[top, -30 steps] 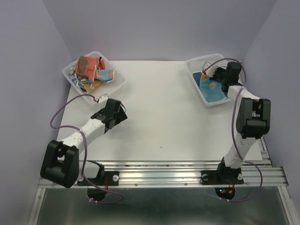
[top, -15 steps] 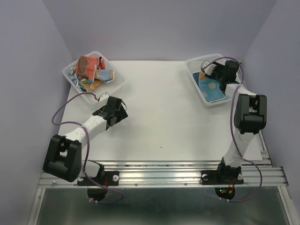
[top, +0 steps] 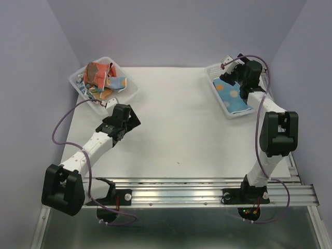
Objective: Fold and stack the towels
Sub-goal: Neatly place the folded towel into the bin, then grab crumpled towel
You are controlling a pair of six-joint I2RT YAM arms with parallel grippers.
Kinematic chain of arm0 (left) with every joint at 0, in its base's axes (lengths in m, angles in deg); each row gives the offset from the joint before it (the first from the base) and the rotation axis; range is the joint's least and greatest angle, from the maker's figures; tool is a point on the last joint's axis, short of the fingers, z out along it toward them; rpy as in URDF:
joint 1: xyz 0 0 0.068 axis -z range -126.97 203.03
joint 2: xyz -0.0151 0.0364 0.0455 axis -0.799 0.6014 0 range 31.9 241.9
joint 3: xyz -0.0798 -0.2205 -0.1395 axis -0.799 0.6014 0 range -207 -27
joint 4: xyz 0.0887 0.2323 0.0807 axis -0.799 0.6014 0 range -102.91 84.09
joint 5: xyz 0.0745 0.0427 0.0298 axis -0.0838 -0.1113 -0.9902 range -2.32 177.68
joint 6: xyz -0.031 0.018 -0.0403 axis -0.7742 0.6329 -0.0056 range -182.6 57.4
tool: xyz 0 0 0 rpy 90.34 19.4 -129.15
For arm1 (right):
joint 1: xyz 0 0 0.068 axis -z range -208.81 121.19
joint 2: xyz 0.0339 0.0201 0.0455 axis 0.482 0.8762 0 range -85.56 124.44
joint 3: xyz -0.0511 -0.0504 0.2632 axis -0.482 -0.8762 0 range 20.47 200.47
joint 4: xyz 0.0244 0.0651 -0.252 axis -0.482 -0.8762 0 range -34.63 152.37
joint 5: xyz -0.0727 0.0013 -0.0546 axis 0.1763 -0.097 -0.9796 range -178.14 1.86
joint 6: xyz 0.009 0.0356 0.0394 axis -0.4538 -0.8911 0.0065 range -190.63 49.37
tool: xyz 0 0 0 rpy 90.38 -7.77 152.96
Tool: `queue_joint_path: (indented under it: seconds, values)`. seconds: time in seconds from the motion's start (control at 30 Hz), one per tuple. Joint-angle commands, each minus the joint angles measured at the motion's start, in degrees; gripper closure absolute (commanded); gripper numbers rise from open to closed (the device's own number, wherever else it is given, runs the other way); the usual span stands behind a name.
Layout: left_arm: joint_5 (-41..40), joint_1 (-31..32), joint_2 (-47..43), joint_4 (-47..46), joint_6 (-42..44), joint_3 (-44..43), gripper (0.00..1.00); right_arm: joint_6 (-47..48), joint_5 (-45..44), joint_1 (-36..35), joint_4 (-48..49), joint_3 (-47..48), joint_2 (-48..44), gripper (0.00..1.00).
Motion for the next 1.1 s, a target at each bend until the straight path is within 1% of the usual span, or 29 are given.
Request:
queue_joint_path:
  seconds: [0.0,0.03,0.07,0.1,0.13,0.17,0.23,0.27,0.3,0.33,0.37,0.4,0.43,0.47,0.53,0.57,0.63,0.67,0.7,0.73,0.77,0.8,0.87,0.97,1.07]
  values:
    - [-1.4,-0.3,-5.2,-1.54,2.52,-4.87,0.01,-18.84,-4.0,-4.42,-1.5,2.06,-9.25,0.0]
    - [-2.1,-0.38,-5.73,-1.72,2.61,-5.48,0.01,-23.66,-4.09,-4.77,-3.54,4.85,-11.0,0.0]
    - [-3.59,-0.64,-6.25,-2.16,3.49,-7.05,0.01,-36.68,-6.88,-5.21,-6.43,7.67,-12.24,0.0]
    - [-4.21,-1.0,-6.26,-2.16,4.19,-8.11,0.01,-44.73,-9.95,-5.3,-7.86,8.74,-12.25,0.0]
    - [-4.65,-1.78,-5.39,-1.99,4.72,-9.34,0.01,-52.64,-15.46,-5.21,-9.52,9.18,-14.08,0.0]
    - [-4.13,-3.44,-4.77,-1.72,5.68,-12.14,0.01,-65.25,-16.82,-5.3,-12.85,8.75,-15.05,0.0]
    - [-3.61,-6.0,-2.93,-2.24,6.65,-14.88,0.01,-73.42,-12.9,-5.21,-13.67,6.04,-17.78,0.0]
    - [-1.6,-9.23,-0.39,-3.64,8.4,-17.15,0.01,-78.42,-9.66,-6.43,-13.85,1.67,-20.4,0.0]
    - [0.42,-11.0,1.2,-4.09,8.94,-18.31,0.01,-79.51,-9.19,-7.49,-13.85,-0.46,-21.64,0.0]
    - [2.44,-12.5,4.87,-5.66,9.9,-20.15,0.01,-80.22,-11.28,-10.11,-14.37,-4.22,-23.74,0.0]
    - [4.2,-14.34,6.73,-5.68,10.52,-20.17,0.01,-81.01,-12.69,-11.27,-15.42,-5.74,-24.81,0.0]
    - [6.48,-16.88,8.66,-7.59,11.4,-22.17,0.01,-82.24,-13.23,-12.15,-16.91,-7.75,-25.6,0.0]
    - [7.2,-18.13,10.51,-7.96,11.84,-23.41,0.01,-83.21,-13.23,-12.94,-17.45,-9.51,-26.65,0.0]
    - [9.04,-19.01,14.36,-8.31,12.45,-26.81,0.01,-85.3,-13.14,-13.03,-17.71,-13.53,-28.41,0.0]
    - [9.49,-20.33,17.89,-8.4,14.12,-29.99,0.01,-85.94,-12.27,-13.12,-17.8,-16.81,-30.35,0.0]
    - [8.8,-20.34,20.87,-8.75,15.0,-32.88,0.01,-86.64,-13.4,-13.21,-19.89,-18.39,-31.05,0.0]
    - [5.99,-20.34,23.87,-9.63,18.33,-35.45,0.01,-86.29,-15.06,-13.21,-20.96,-21.65,-33.25,0.0]
    - [6.41,-22.08,27.11,-12.24,21.39,-37.37,0.01,-86.47,-16.73,-13.21,-22.27,-23.14,-34.56,0.0]
    - [8.16,-22.53,29.14,-12.96,25.17,-38.7,0.01,-86.21,-17.1,-13.21,-22.72,-23.85,-35.01,0.0]
    - [8.09,-22.97,31.16,-12.88,28.77,-40.19,0.01,-85.77,-17.71,-13.21,-23.16,-24.38,-35.54,0.0]
    - [7.74,-24.02,35.27,-12.19,29.76,-42.03,0.01,-85.85,-18.93,-13.21,-23.69,-24.73,-35.89,0.0]
    - [8.87,-24.55,36.97,-9.83,30.73,-45.44,0.01,-85.42,-19.47,-13.21,-24.21,-25.09,-36.15,0.0]
    - [8.88,-25.52,40.65,-9.37,32.66,-47.84,0.01,-85.06,-20.43,-13.21,-24.74,-25.27,-36.51,0.0]
    - [7.47,-26.13,43.56,-8.84,33.02,-49.69,0.01,-84.45,-20.79,-13.21,-24.83,-25.0,-36.42,0.0]
    - [8.88,-26.84,45.41,-8.14,34.25,-51.54,0.01,-84.09,-21.05,-13.12,-24.22,-25.26,-36.16,0.0]
